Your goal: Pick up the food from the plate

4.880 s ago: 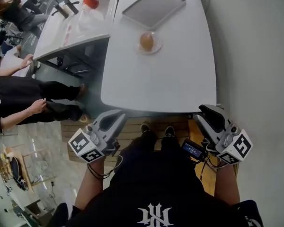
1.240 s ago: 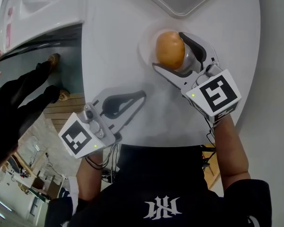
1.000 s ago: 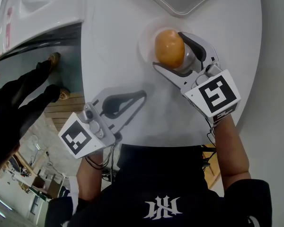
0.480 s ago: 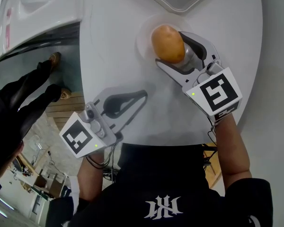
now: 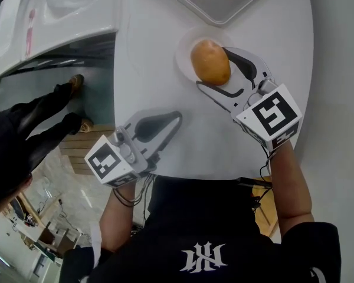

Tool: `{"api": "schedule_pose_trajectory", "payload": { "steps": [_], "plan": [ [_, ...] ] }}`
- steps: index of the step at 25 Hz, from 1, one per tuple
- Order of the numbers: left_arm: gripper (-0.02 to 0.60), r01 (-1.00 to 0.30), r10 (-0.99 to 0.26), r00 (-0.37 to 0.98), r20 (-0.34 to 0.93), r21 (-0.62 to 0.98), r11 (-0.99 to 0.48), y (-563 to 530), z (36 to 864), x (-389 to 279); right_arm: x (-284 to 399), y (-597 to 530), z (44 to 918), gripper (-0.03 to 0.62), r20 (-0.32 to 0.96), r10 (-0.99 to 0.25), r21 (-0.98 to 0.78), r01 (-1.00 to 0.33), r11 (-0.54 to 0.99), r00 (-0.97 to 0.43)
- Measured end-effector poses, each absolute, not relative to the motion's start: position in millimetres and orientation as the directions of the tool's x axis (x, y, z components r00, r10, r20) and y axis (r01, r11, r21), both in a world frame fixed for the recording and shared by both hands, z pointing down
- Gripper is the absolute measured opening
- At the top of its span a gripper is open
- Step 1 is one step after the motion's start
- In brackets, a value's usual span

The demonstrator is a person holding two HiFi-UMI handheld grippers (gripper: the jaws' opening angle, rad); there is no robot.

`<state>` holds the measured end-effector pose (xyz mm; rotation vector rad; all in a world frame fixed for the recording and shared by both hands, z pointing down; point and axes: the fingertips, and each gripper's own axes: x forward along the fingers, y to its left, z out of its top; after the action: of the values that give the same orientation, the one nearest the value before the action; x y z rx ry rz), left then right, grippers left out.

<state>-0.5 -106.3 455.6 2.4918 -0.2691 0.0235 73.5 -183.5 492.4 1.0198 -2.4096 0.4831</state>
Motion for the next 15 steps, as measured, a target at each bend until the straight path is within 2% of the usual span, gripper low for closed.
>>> {"api": "schedule_pose_trajectory", "payload": {
  "steps": [7,15],
  "plan": [
    [0.009,-0.235,-0.250,0.967,0.038,0.505,-0.831,-69,416,-42,65,-142,420,0.347,0.476,-0.658,-0.041,-0.761,0.647,-0.584],
    [0.009,-0.218,-0.250,0.968,-0.037,0.378,-0.900,15,332,-95,36,-26,310,0.347,0.339,-0.723,-0.060,-0.781,0.622,-0.602]
  ]
}}
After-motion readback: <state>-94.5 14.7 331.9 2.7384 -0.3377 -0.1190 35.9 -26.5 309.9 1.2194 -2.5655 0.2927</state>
